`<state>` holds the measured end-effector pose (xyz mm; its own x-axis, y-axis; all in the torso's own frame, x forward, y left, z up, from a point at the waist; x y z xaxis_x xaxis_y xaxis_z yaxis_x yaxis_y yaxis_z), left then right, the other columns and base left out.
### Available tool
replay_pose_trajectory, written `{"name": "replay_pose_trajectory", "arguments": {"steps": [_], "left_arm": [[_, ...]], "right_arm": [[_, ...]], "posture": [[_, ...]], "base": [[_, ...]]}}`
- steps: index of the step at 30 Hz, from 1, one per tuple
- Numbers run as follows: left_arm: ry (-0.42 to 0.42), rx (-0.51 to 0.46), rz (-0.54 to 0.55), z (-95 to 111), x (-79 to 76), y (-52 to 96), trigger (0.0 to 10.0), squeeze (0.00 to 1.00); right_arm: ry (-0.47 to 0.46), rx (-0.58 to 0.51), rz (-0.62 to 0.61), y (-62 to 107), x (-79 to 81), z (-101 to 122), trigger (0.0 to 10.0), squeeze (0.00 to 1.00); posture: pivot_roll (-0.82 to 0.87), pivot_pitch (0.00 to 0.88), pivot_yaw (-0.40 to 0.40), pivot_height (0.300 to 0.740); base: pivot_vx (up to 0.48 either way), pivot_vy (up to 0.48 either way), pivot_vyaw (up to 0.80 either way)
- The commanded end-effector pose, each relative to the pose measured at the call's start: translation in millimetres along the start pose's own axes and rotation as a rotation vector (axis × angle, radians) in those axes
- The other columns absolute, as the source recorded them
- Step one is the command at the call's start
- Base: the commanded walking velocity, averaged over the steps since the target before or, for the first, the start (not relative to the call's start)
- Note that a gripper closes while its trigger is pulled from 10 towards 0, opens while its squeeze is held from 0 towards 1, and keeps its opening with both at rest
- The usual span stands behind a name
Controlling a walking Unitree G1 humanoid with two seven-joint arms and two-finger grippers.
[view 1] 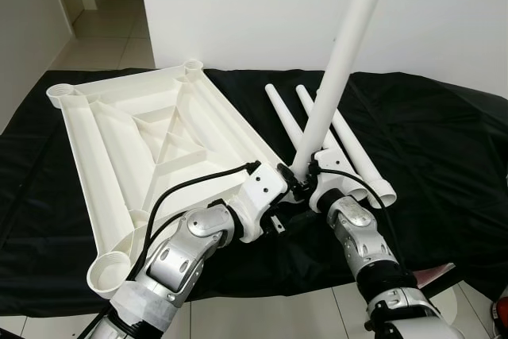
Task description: Building children table
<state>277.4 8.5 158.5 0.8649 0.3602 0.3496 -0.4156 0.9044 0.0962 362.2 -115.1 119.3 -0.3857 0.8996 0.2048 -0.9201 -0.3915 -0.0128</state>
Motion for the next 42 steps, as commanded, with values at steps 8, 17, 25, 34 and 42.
{"name": "replay_pose_trajectory", "arguments": {"steps": [8, 17, 25, 34, 42], "left_arm": [[-0.002, 0.001, -0.018, 0, 0.2, 0.9, 10.0, 0.0], [-0.014, 0.001, -0.002, 0, 4.3, -1.0, 10.0, 0.0], [-0.017, 0.002, 0.006, -1, 5.5, 0.1, 10.0, 0.0], [-0.026, -0.01, 0.01, -2, 11.4, 7.4, 10.0, 0.0], [-0.009, -0.044, -0.053, -1, 6.1, 15.0, 10.0, 0.0]], "right_arm": [[-0.128, -0.052, -0.308, 11.6, 20.1, -10, 10.0, 0.0], [-0.113, -0.092, -0.266, 14.1, 34.3, 2, 10.0, 0.0], [-0.098, -0.116, -0.234, 18.1, 37.4, 10, 10.0, 1.0], [-0.042, -0.111, -0.223, 24.9, 11.4, 15, 10.0, 1.0], [-0.005, -0.034, -0.154, 25.2, 1.1, 8, 10.0, 0.0]], "posture": [[0.03, 0.045, -0.042, 0.74], [0.03, 0.037, -0.045, 0.74], [0.03, 0.035, -0.047, 0.74], [0.02, 0.033, -0.053, 0.74], [0.02, 0.03, -0.059, 0.74]], "base": [[0.0, 0.0, 0.0], [0.0, 0.0, 0.0], [0.0, 0.0, 0.0], [0.0, 0.0, 0.0], [0.0, 0.0, 0.0]]}}
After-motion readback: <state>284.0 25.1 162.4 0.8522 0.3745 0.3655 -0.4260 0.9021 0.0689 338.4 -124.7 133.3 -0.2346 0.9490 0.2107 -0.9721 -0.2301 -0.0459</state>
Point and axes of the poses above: a point about 5 cm out from each wrist's last joint towards the gripper, its own y axis pointing back from the gripper into the wrist, its own z axis along the axis of the wrist's last joint, x = y × z, the point moved 2 cm from there along -y, pointing out of the wrist towards the gripper, and after that the axes turned 12 degrees about -y, right-handed, at the moved point
